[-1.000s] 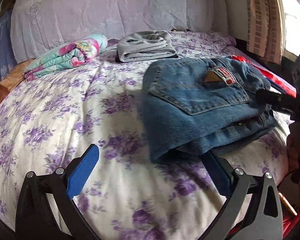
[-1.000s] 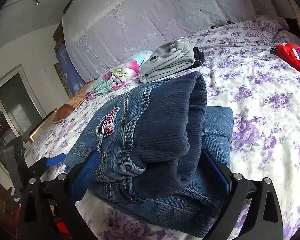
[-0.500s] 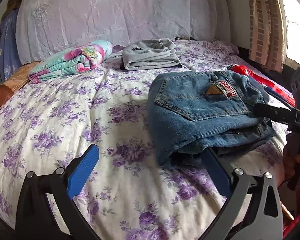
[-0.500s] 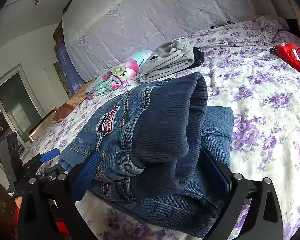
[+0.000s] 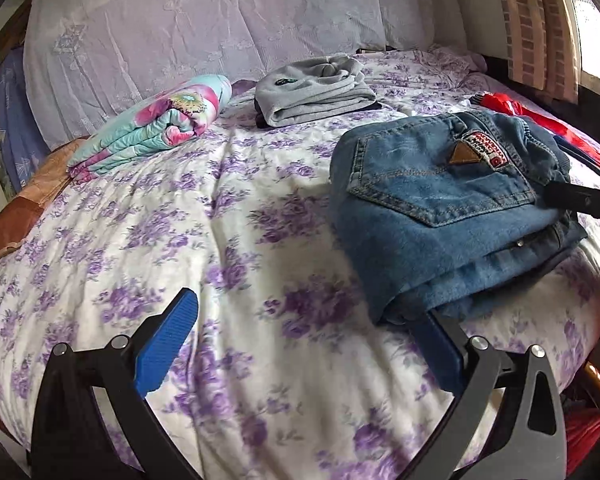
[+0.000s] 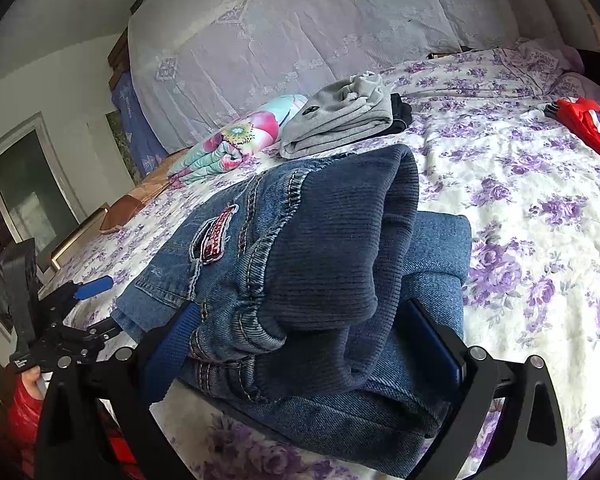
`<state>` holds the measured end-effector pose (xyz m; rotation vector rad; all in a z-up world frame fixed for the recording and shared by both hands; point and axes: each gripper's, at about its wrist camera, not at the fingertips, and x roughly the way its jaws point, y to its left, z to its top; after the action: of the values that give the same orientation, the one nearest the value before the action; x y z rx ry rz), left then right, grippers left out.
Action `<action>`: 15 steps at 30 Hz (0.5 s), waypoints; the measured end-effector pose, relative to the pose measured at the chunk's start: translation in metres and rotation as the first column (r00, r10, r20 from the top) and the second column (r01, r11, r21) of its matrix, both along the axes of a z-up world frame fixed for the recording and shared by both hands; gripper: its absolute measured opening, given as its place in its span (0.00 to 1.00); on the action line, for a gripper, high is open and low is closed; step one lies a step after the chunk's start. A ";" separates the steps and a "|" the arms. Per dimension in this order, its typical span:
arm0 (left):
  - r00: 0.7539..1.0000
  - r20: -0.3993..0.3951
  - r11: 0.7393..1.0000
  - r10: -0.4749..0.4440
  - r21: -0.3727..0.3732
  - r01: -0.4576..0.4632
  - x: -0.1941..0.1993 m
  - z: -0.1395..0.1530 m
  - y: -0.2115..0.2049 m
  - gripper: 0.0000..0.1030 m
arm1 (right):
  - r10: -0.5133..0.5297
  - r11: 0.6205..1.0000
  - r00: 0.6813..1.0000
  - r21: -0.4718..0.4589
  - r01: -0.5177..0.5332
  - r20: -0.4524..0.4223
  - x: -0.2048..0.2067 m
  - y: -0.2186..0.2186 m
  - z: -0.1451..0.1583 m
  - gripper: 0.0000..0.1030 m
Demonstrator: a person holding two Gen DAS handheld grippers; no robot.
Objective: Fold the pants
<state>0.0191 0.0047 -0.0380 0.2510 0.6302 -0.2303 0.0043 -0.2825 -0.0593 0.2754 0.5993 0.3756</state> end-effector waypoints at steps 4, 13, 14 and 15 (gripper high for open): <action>0.999 0.031 0.997 -0.010 0.078 0.008 -0.010 0.002 -0.005 0.96 | 0.001 1.000 1.000 0.014 -0.001 -0.002 0.001 -0.003 -0.001 0.97; 0.998 -0.004 0.997 -0.062 -0.047 0.061 -0.009 0.002 -0.017 0.96 | 0.000 1.000 1.000 0.016 0.000 -0.003 0.001 -0.005 -0.001 0.97; 0.998 -0.005 0.998 -0.055 -0.031 0.055 -0.004 -0.003 -0.021 0.96 | 0.001 1.000 1.000 0.016 -0.001 -0.003 0.001 -0.005 -0.001 0.97; 0.999 -0.004 0.999 -0.051 -0.014 0.051 0.001 -0.008 -0.021 0.96 | 0.001 1.000 1.000 0.014 -0.001 -0.003 0.001 -0.004 -0.001 0.97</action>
<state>0.0203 -0.0165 -0.0458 0.2532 0.6271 -0.2841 0.0053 -0.2866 -0.0600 0.2889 0.6001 0.3801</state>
